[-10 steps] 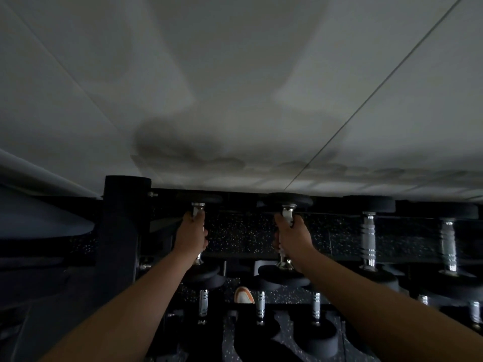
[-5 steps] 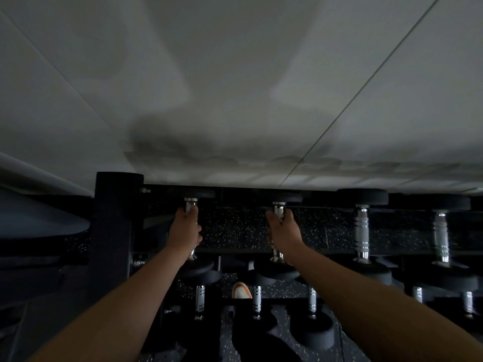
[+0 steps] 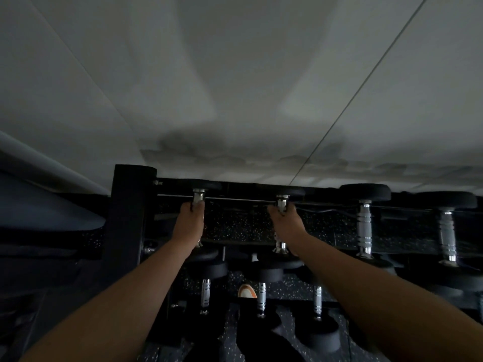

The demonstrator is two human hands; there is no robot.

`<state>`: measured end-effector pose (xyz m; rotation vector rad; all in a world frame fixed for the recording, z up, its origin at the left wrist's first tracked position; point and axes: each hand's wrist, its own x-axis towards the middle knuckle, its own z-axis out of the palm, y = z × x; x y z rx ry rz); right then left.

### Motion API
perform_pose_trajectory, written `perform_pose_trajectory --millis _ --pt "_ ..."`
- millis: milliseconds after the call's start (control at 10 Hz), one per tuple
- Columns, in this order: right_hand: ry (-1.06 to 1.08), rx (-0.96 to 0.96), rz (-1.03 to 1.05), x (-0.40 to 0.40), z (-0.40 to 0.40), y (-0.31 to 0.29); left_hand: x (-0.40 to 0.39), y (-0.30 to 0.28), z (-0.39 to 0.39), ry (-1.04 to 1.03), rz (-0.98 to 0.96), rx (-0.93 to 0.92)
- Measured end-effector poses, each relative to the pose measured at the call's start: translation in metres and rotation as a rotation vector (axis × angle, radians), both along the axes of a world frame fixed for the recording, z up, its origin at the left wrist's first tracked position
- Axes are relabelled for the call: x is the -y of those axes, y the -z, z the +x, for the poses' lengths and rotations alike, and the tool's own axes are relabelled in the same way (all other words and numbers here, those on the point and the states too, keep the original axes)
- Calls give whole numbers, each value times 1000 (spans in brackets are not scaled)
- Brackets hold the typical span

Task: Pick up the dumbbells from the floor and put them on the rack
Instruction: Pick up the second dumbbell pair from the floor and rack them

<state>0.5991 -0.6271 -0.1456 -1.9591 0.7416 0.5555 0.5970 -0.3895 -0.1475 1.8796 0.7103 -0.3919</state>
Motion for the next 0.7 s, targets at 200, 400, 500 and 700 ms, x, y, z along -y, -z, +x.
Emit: perform_pose_trajectory --millis 200,400,500,700 --pt "-10 32 -33 -6 -13 -22 -2 -19 -13 32 27 68" --pt "19 165 -81 -13 -48 -52 -8 -44 -29 123 -3 198" --pt "-5 221 -117 -23 -71 -75 -13 -61 -45 224 18 299" --pt "11 367 -125 -36 -115 -118 -20 -114 -87 219 22 311"
